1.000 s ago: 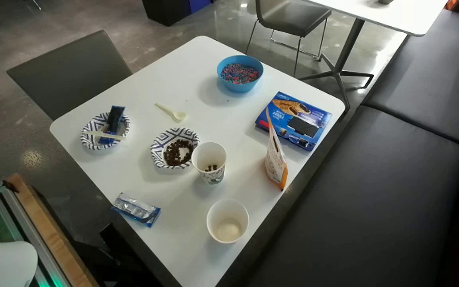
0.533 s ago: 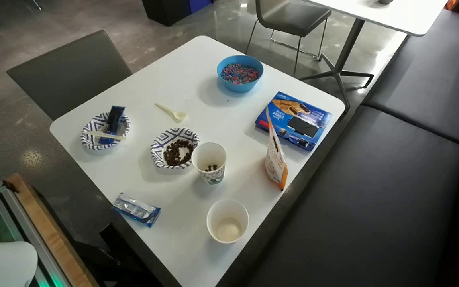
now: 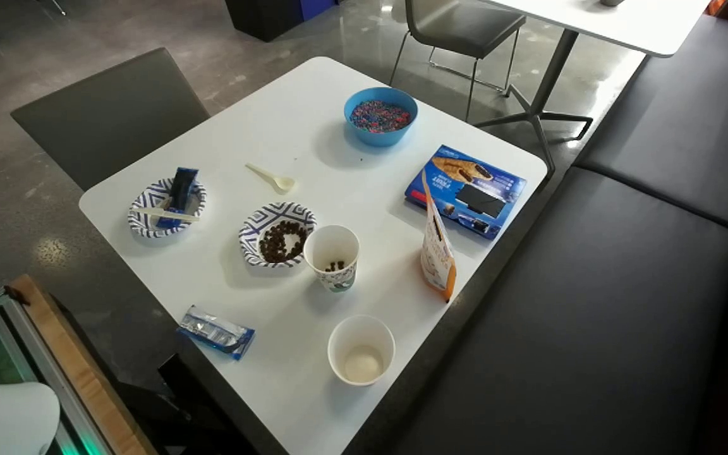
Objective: Use the spoon to put some of the brown objects into the cup
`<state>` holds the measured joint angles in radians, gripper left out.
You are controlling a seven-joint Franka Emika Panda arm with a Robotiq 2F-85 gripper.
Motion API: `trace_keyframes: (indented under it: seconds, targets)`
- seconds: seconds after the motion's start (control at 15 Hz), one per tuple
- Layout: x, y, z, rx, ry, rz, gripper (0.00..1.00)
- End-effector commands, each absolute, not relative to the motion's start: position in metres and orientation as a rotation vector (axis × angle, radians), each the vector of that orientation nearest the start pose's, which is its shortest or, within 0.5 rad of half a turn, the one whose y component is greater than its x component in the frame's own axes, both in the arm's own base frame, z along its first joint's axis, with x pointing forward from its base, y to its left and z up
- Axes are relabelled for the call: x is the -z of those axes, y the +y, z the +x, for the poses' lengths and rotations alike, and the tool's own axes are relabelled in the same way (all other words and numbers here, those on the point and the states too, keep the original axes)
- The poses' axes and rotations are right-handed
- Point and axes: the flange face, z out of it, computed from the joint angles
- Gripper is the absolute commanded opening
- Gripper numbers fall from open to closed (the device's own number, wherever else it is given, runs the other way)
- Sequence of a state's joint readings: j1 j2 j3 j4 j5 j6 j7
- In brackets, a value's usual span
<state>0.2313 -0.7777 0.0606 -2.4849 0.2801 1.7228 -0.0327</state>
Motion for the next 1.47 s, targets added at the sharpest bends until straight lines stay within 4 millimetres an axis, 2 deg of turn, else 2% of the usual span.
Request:
trace_keyframes:
  seconds: [0.0,0.27,0.4,0.47,0.67,0.93,1.27,1.4]
  targets:
    - [-0.535,0.126,0.327,0.003,-0.531,-3.028,1.00]
    - [-0.522,0.145,0.367,0.000,-0.752,-3.169,1.00]
    - [-0.507,0.158,0.390,-0.044,-0.881,-3.215,1.00]
    - [-0.503,0.165,0.401,0.005,-0.973,-3.225,1.00]
    - [-0.471,0.174,0.440,-0.094,-1.175,-3.287,1.00]
    - [-0.420,0.171,0.481,-0.277,-1.474,-3.303,1.00]
    - [-0.361,0.169,0.526,-0.519,-1.888,-3.245,1.00]
    - [-0.345,0.168,0.539,-0.617,-2.051,-3.180,1.00]
